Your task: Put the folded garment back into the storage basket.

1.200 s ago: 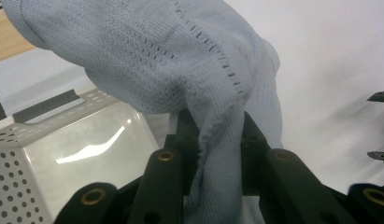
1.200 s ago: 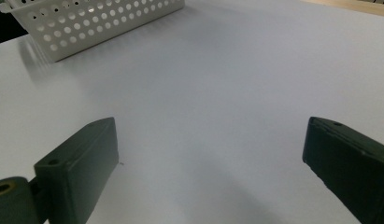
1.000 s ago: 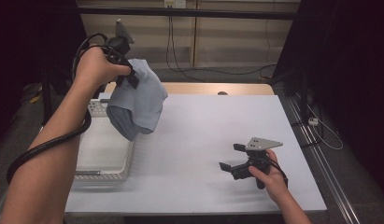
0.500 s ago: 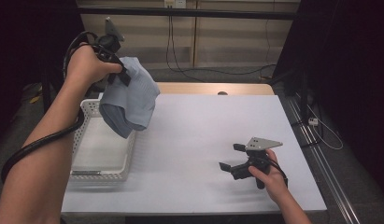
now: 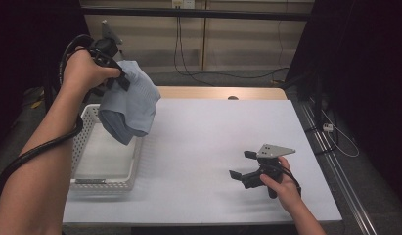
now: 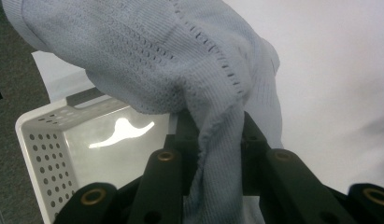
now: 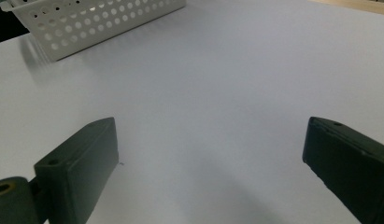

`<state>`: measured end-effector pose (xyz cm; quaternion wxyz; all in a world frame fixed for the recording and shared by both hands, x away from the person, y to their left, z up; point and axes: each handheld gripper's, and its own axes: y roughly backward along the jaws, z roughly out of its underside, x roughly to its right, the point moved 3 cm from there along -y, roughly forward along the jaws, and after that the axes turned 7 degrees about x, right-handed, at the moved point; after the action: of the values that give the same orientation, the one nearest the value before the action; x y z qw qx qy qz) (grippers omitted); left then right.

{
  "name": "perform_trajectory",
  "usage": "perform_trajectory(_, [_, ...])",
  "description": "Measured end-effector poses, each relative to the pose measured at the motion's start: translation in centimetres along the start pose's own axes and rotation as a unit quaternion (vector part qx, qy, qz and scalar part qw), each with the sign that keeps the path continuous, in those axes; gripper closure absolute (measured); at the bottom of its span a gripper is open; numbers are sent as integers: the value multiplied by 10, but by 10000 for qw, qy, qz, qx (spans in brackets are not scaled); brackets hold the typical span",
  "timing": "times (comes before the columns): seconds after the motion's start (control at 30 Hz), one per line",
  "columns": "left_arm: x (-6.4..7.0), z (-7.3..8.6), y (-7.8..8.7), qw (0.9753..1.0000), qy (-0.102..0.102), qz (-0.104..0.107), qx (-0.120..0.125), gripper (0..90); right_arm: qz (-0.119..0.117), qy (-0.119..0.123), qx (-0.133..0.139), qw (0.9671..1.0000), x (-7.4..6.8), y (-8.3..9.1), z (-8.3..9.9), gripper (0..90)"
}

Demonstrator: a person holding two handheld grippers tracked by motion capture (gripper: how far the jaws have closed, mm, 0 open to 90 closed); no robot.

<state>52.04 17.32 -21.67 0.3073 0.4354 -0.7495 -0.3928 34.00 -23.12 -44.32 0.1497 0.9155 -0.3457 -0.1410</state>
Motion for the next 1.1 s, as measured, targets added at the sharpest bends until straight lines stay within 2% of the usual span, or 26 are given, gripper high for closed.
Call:
perform_trajectory(0.63, [-15, 3, -7, 9999, 57, -117, 50, 755, -29, -1, 2, 10000, 0, 0, 0, 32])
perform_trajectory(1.1, [-24, 9, -13, 9998, 139, -120, 38, 755, -56, 31, -2, 10000, -2, -1, 0, 32])
